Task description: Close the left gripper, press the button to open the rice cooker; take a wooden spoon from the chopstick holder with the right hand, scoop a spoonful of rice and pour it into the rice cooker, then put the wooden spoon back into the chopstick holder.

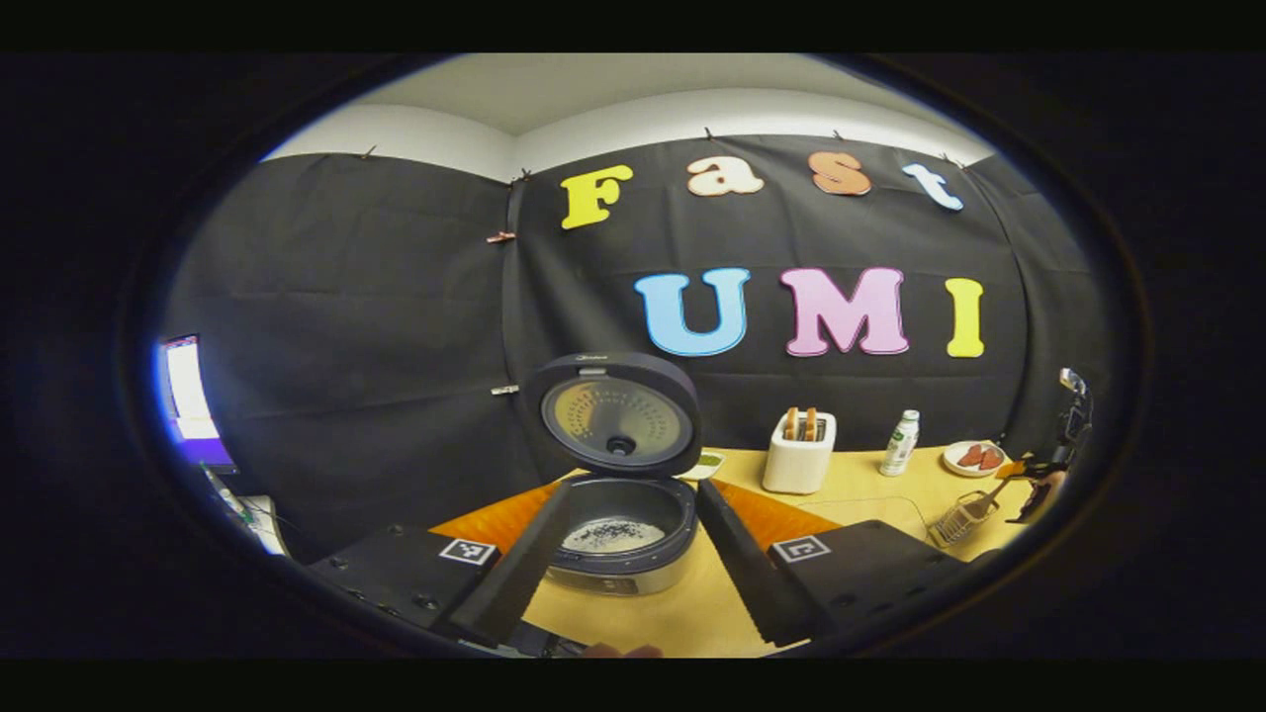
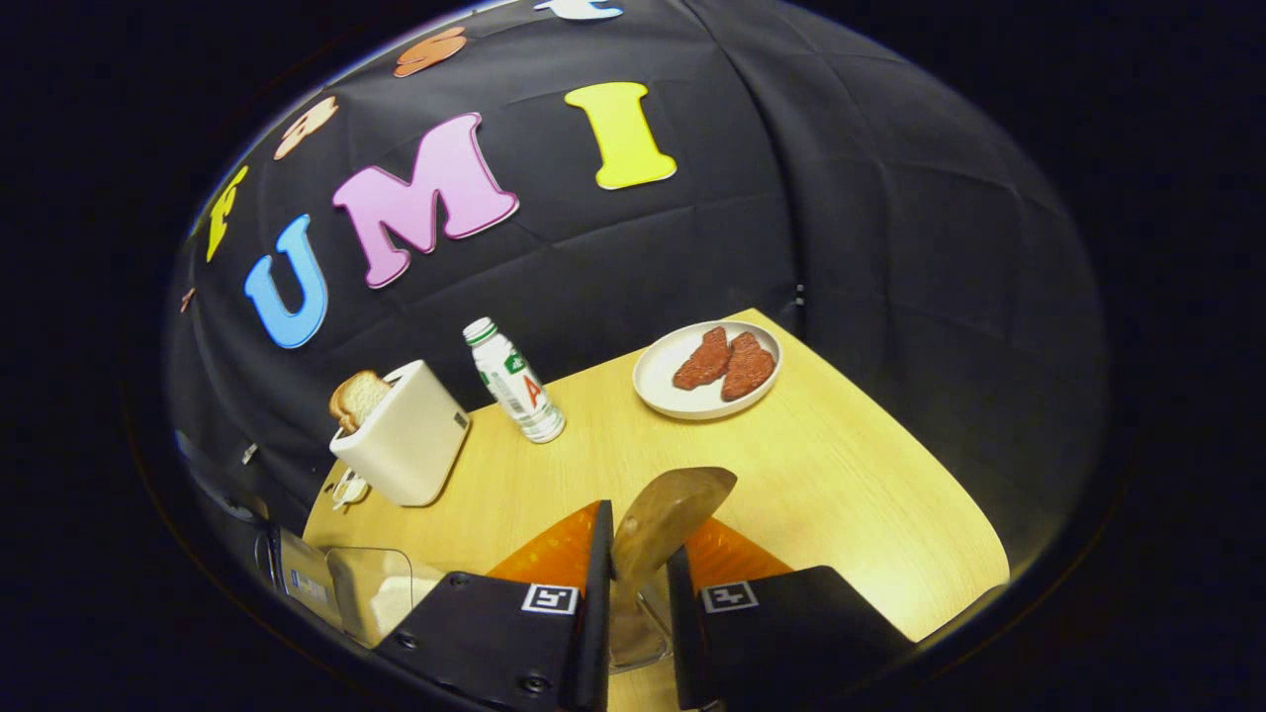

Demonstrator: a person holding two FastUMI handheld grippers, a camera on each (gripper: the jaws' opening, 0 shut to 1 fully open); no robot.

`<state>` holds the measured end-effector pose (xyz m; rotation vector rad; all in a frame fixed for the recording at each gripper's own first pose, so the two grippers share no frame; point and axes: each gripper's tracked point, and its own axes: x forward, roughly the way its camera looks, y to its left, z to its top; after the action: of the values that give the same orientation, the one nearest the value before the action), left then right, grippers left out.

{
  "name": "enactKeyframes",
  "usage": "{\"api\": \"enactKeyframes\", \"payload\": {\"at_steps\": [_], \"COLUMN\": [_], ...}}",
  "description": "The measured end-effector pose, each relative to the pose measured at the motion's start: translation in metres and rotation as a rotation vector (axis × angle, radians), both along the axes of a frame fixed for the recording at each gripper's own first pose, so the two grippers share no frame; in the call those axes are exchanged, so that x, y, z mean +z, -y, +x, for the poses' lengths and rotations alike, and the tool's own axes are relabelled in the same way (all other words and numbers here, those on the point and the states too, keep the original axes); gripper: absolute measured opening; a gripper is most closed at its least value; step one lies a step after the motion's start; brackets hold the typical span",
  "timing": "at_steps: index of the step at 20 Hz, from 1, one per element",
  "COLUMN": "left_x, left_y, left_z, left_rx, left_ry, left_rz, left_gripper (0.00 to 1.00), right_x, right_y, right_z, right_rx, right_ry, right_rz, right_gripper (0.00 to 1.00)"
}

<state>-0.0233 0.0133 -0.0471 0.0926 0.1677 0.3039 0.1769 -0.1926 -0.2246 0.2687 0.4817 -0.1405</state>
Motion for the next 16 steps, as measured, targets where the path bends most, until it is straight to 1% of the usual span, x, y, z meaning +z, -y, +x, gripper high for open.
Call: {"api": "enactKeyframes", "payload": {"at_steps": [1,2,3,4,5,6,7,8,13,16], "left_x": [0.0,0.0,0.0,0.0,0.0,-0.001,-0.001,-0.001,0.001,0.002], "left_y": [0.001,0.003,0.005,0.006,0.007,0.008,0.008,0.01,0.009,0.004], "left_z": [0.001,0.001,0.003,0.003,0.004,0.004,0.004,0.003,0.002,-0.002], "left_rx": [-0.002,-0.005,-0.009,-0.013,-0.017,-0.019,-0.02,-0.023,-0.048,-0.055], "left_ry": [-0.001,0.0,0.001,0.002,0.003,0.004,0.005,0.009,0.011,0.023], "left_rz": [0.002,0.002,0.002,0.001,-0.001,-0.002,-0.004,-0.006,0.001,-0.001], "left_gripper": [0.86,0.86,0.86,0.86,0.86,0.86,0.86,0.86,0.86,0.86], "right_x": [-0.001,0.001,0.003,0.003,0.009,0.01,0.014,0.016,0.045,0.075], "right_y": [-0.005,-0.009,-0.013,-0.017,-0.021,-0.022,-0.026,-0.03,-0.035,-0.044], "right_z": [-0.003,-0.005,-0.005,-0.006,-0.009,-0.009,-0.012,-0.012,-0.019,-0.026], "right_rx": [0.008,0.017,0.031,0.047,0.051,0.057,0.064,0.072,0.065,0.063], "right_ry": [-0.007,-0.005,-0.008,-0.008,-0.001,0.005,0.012,0.02,0.089,0.145], "right_rz": [0.009,0.009,0.007,0.004,0.004,0.001,-0.002,-0.006,-0.02,-0.021], "right_gripper": [0.3,0.27,0.27,0.22,0.27,0.23,0.23,0.19,0.19,0.19]}}
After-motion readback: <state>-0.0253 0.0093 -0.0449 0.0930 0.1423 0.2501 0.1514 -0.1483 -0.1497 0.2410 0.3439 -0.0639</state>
